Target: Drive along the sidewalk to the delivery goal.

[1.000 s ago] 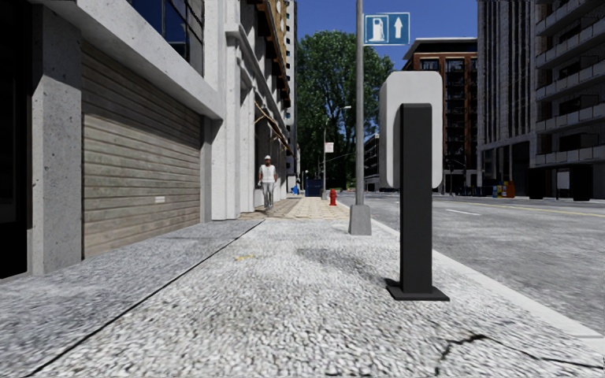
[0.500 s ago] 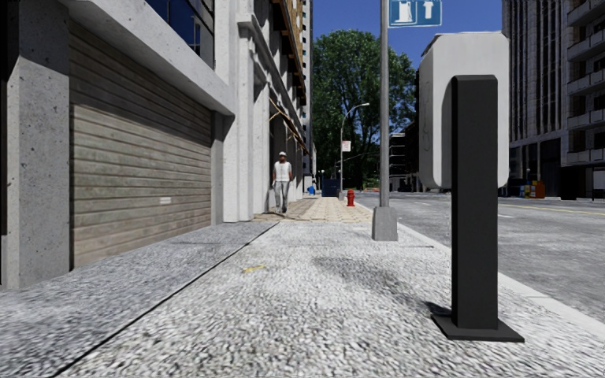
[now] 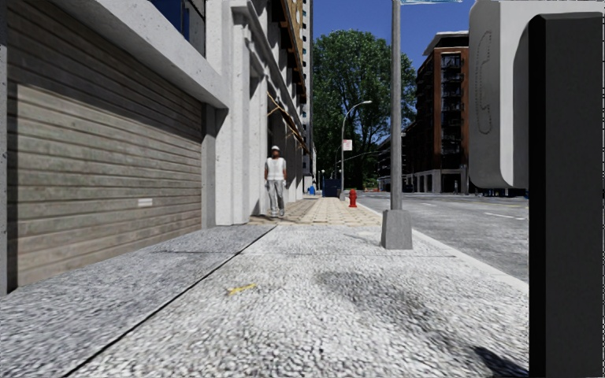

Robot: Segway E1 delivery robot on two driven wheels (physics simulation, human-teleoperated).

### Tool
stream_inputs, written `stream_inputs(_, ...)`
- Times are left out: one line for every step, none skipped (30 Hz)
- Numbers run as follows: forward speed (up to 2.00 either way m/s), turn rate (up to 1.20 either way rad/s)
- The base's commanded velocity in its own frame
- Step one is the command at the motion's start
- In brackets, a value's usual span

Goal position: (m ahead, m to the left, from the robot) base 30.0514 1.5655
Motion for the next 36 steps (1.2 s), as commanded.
stream_inputs(1.56,0.00)
stream_inputs(1.57,0.00)
stream_inputs(1.57,0.00)
stream_inputs(1.57,0.00)
stream_inputs(1.61,0.00)
stream_inputs(1.70,-0.02)
stream_inputs(1.76,-0.08)
stream_inputs(1.76,-0.08)
stream_inputs(1.78,-0.20)
stream_inputs(1.78,-0.25)
stream_inputs(1.78,-0.26)
stream_inputs(1.78,-0.26)
stream_inputs(1.78,-0.27)
stream_inputs(1.78,-0.27)
stream_inputs(1.78,-0.24)
stream_inputs(1.78,-0.24)
stream_inputs(1.78,0.00)
stream_inputs(1.78,0.00)
stream_inputs(1.78,0.00)
stream_inputs(1.78,0.00)
stream_inputs(1.78,0.00)
stream_inputs(1.78,0.00)
stream_inputs(1.78,0.00)
stream_inputs(1.78,0.00)
stream_inputs(1.78,0.00)
stream_inputs(1.78,0.00)
stream_inputs(1.78,0.00)
stream_inputs(1.78,0.00)
stream_inputs(1.76,-0.12)
stream_inputs(1.76,-0.12)
stream_inputs(1.74,-0.24)
stream_inputs(1.74,-0.27)
stream_inputs(1.74,-0.27)
stream_inputs(1.74,-0.27)
stream_inputs(1.74,-0.28)
stream_inputs(1.74,-0.28)
